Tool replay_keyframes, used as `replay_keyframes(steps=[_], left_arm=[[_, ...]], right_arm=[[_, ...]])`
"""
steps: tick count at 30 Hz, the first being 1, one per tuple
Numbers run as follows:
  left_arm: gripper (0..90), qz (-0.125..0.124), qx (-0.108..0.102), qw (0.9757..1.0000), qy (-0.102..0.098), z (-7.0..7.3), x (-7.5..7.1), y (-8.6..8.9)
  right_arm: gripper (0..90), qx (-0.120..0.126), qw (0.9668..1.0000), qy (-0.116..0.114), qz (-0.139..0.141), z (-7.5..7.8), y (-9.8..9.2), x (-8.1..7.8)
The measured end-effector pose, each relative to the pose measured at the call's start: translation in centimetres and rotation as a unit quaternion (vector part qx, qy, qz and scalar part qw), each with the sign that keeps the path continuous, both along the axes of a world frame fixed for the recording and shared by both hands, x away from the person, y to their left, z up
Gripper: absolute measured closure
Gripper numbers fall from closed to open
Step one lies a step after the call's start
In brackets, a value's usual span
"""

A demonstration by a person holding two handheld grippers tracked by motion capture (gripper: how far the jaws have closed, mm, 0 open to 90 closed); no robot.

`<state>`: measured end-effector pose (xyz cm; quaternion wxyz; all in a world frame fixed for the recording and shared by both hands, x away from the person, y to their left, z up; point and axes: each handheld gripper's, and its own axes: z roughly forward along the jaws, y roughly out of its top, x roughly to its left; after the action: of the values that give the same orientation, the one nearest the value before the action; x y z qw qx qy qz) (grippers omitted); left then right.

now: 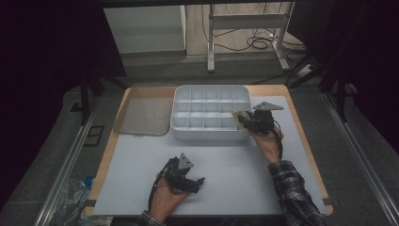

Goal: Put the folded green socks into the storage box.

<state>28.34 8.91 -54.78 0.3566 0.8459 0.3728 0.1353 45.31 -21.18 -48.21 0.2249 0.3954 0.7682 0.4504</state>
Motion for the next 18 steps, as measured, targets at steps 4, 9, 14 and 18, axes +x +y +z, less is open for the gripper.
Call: replay_keyframes(steps=[4,9,14,18], left_arm=[[5.4,0.0,-0.001,1.0,0.0,0.0,0.0,0.0],[5.4,0.001,-0.001,1.0,0.0,0.0,0.0,0.0],[5.4,0.001,-0.001,1.0,0.0,0.0,0.0,0.0],[5.4,0.0,0.0,1.0,0.0,0.0,0.0,0.0]], right_arm=[[55.4,0.003,1.0,0.003,0.0,-0.1,-0.3,-0.3],[49.2,0.009,1.0,0.002,0.002,0.2,-0.6,-0.5],[44.3,0.013,0.9999,-0.001,0.008,0.7,-0.1,-0.3],[43.5,0.002,0.9998,-0.002,0.019,0.8,0.9,0.2]])
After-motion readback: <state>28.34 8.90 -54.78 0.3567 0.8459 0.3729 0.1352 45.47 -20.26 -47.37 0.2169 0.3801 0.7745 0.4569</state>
